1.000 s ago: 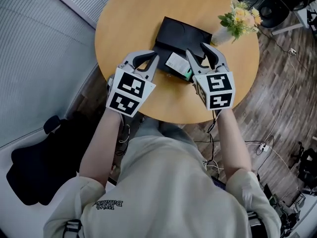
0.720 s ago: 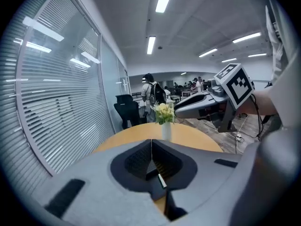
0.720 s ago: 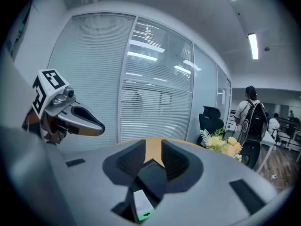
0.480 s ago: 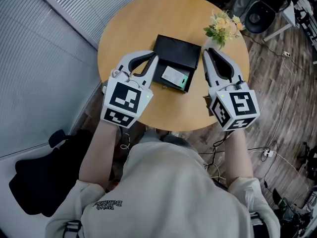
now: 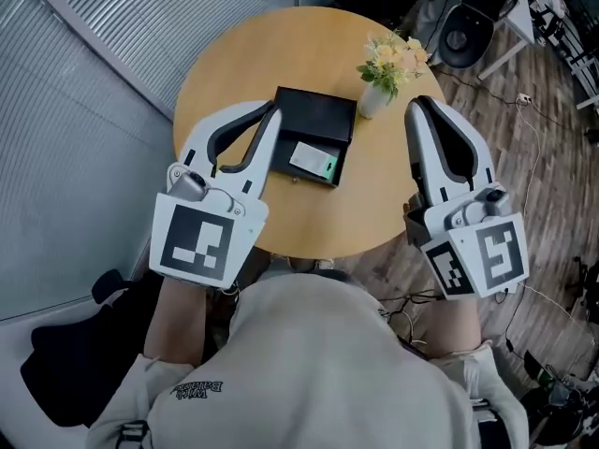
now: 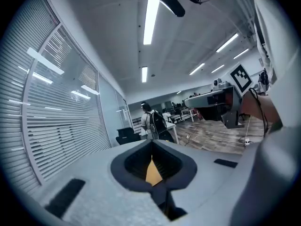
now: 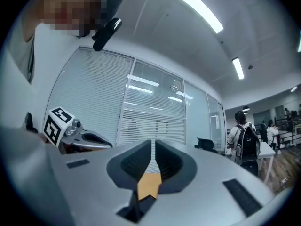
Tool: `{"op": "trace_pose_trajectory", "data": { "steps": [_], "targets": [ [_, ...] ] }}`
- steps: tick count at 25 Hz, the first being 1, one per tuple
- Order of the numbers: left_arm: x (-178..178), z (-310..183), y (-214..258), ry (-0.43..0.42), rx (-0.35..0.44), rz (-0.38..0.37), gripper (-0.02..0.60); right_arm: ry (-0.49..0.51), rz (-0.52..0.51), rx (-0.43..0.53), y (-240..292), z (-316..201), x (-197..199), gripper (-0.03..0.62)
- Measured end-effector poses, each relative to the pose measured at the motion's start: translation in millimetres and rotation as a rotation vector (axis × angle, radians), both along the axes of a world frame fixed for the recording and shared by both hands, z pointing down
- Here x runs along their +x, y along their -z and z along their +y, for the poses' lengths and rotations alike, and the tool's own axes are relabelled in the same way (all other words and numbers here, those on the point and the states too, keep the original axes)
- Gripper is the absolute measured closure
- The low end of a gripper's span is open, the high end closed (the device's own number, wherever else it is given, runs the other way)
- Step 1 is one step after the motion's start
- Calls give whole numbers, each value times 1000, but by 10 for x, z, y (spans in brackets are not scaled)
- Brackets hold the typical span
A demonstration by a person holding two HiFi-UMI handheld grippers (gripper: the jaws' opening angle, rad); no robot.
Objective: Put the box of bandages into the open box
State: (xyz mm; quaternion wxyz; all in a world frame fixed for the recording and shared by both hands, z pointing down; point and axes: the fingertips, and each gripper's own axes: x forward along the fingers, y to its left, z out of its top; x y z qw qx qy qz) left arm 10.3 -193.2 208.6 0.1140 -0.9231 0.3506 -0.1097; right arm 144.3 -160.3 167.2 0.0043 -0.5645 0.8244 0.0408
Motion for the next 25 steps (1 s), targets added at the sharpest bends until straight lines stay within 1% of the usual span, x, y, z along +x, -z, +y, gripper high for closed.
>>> {"op": "trace_pose_trajectory", "data": {
  "steps": [2, 5, 8, 10, 14, 20, 25],
  "targets": [
    [11, 56, 91, -15, 12, 24, 560, 6, 3, 24, 110, 83, -7, 549],
    [-9, 124, 186, -14, 26, 53, 560, 7, 21, 49, 214, 202, -9, 549],
    [-40, 194, 198, -12, 25, 60, 560, 13, 73, 55, 236, 284, -37, 549],
    [-73, 243, 180, -8, 22, 52, 560, 25, 112, 53, 193, 328, -76, 549],
    [-152, 293, 111, 9, 14, 34, 560, 45, 129, 20, 37, 371, -110, 549],
    [-252, 226, -158, 54, -3, -26, 560, 55, 95, -47, -244, 370, -102, 551],
    [-247, 278, -331, 42, -47, -46, 560, 71, 72, -89, -360, 337, -137, 554]
  ]
}}
